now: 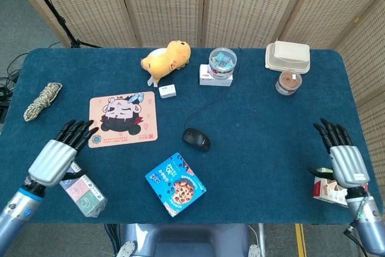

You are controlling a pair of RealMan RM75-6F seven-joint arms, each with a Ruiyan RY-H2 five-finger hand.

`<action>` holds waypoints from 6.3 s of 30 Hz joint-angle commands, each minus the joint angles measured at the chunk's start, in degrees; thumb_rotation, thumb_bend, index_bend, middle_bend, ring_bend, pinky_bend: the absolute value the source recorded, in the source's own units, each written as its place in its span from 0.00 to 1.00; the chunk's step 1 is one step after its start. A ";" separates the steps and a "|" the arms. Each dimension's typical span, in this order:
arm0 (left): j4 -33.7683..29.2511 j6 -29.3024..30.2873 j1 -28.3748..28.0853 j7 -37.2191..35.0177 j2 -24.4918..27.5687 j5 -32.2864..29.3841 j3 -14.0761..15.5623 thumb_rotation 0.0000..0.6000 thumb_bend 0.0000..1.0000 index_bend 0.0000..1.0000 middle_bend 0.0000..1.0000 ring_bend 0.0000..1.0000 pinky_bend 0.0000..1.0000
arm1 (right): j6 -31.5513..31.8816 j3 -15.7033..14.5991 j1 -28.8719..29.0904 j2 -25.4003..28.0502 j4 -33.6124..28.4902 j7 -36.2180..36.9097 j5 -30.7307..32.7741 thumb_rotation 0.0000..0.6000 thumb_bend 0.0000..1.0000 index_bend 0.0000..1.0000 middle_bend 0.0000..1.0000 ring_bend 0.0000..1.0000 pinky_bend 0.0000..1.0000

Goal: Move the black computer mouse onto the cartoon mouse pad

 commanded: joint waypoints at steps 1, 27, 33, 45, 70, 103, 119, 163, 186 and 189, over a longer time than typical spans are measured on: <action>-0.76 -7.63 -7.05 5.99 -4.44 -4.24 -3.92 1.00 0.00 0.00 0.00 0.00 0.00 | 3.14 -1.65 -4.05 0.80 3.81 4.99 -0.90 1.00 0.00 0.00 0.00 0.00 0.00; 26.32 -29.39 -36.10 21.64 -33.13 -26.53 -10.64 1.00 0.08 0.00 0.00 0.00 0.00 | 3.52 1.52 -7.07 3.21 5.15 7.75 -0.92 1.00 0.00 0.00 0.00 0.00 0.00; 30.17 -30.47 -39.56 22.45 -36.68 -29.75 -10.40 1.00 0.08 0.00 0.00 0.00 0.00 | 3.08 1.96 -7.24 3.17 5.00 7.27 -0.92 1.00 0.00 0.00 0.00 0.00 0.00; 33.64 -31.09 -43.40 23.27 -41.27 -33.93 -8.65 1.00 0.09 0.00 0.00 0.00 0.02 | 2.06 2.55 -7.45 3.36 4.93 8.24 -0.95 1.00 0.00 0.00 0.00 0.00 0.00; 42.43 -30.10 -49.74 27.69 -50.12 -40.95 -6.91 1.00 0.34 0.29 0.16 0.19 0.32 | 1.66 3.14 -7.85 4.19 4.65 10.76 -2.17 1.00 0.00 0.00 0.00 0.00 0.00; 40.02 -15.72 -35.91 3.58 -29.62 -17.19 4.30 1.00 0.38 0.42 0.31 0.32 0.41 | 1.55 2.36 -8.07 4.44 2.64 9.38 -4.54 1.00 0.00 0.00 0.00 0.00 0.00; 81.03 1.97 -27.45 -33.29 -35.50 5.63 18.94 1.00 0.35 0.44 0.33 0.34 0.41 | 0.61 2.48 -7.87 1.46 2.31 1.18 -2.94 1.00 0.00 0.00 0.00 0.00 0.00; 98.92 -0.04 -28.91 -32.80 -42.89 11.12 23.46 1.00 0.27 0.40 0.29 0.27 0.41 | -1.15 2.81 -7.86 1.68 0.71 5.02 -1.44 1.00 0.00 0.00 0.00 0.00 0.00; 90.84 16.59 -18.68 -53.00 -36.44 -1.83 11.02 0.81 0.19 0.00 0.00 0.00 0.20 | 0.10 1.67 -8.30 2.83 -0.79 5.05 -4.39 1.00 0.00 0.00 0.00 0.00 0.00; 86.92 16.40 -15.25 -55.49 -35.40 -3.53 9.93 0.81 0.18 0.00 0.00 0.00 0.08 | 0.61 1.23 -8.56 3.27 -1.75 4.25 -5.21 1.00 0.00 0.00 0.00 0.00 0.00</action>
